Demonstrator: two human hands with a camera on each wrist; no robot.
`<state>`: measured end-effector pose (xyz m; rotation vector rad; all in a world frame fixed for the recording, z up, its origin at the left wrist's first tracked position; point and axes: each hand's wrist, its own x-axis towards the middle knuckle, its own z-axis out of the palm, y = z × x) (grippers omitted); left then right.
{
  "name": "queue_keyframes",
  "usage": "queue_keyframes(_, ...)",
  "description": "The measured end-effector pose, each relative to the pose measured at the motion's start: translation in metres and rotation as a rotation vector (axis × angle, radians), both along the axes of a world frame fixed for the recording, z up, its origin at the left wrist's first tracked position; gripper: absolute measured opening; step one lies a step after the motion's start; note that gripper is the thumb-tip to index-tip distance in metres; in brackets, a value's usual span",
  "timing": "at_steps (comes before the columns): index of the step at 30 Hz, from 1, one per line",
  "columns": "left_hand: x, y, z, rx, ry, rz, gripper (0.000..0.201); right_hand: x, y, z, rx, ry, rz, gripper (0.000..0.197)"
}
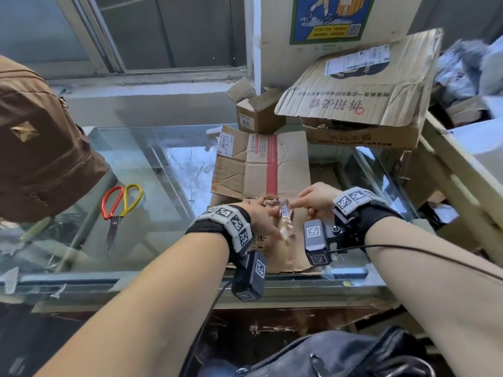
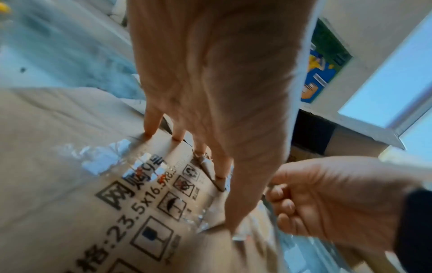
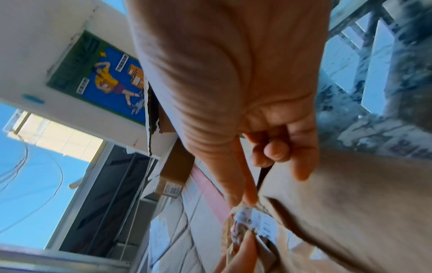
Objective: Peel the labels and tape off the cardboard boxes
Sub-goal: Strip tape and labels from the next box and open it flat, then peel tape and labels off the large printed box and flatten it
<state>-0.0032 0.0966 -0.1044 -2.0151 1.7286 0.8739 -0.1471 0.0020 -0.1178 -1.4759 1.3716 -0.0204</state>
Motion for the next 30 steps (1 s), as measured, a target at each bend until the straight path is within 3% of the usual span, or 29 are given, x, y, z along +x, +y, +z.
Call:
queue_keyframes(4,0.002,0.004,0.003,-0.294,0.348,0.379,0.046,-0.012,-0.003,0.008,0.022,-0.114,-0.234,0.028)
queue_keyframes(6,-0.001,0.005,0.008,-0.469,0.373,0.472,0.032,-0.019,-0.006,0.011,-0.004,-0.173,-0.35,0.029)
queue_keyframes(9,-0.009,0.006,0.016,-0.599,0.297,0.506,0.03,-0.025,-0.01,0.016,-0.058,-0.353,-0.54,0.042)
queue_keyframes(14,-0.026,0.003,0.026,-0.644,0.288,0.53,0.043,-0.037,-0.026,0.043,-0.19,-0.7,-0.857,0.063)
queue_keyframes(20,-0.043,-0.003,0.038,-0.687,0.357,0.485,0.049,-0.052,-0.048,0.079,-0.202,-0.947,-0.986,0.072)
queue_keyframes(24,-0.051,-0.006,0.039,-0.642,0.397,0.492,0.052,-0.06,-0.061,0.09,-0.159,-0.973,-1.005,0.066)
queue_keyframes(25,-0.053,-0.007,0.039,-0.626,0.4,0.494,0.053,-0.062,-0.062,0.092,-0.156,-0.973,-0.981,0.059)
queue_keyframes(28,-0.056,-0.01,0.039,-0.597,0.409,0.507,0.061,-0.062,-0.062,0.097,-0.232,-1.022,-0.911,0.007)
queue_keyframes(30,-0.057,-0.015,0.042,-0.593,0.427,0.518,0.067,-0.061,-0.059,0.106,-0.325,-1.07,-0.873,0.01)
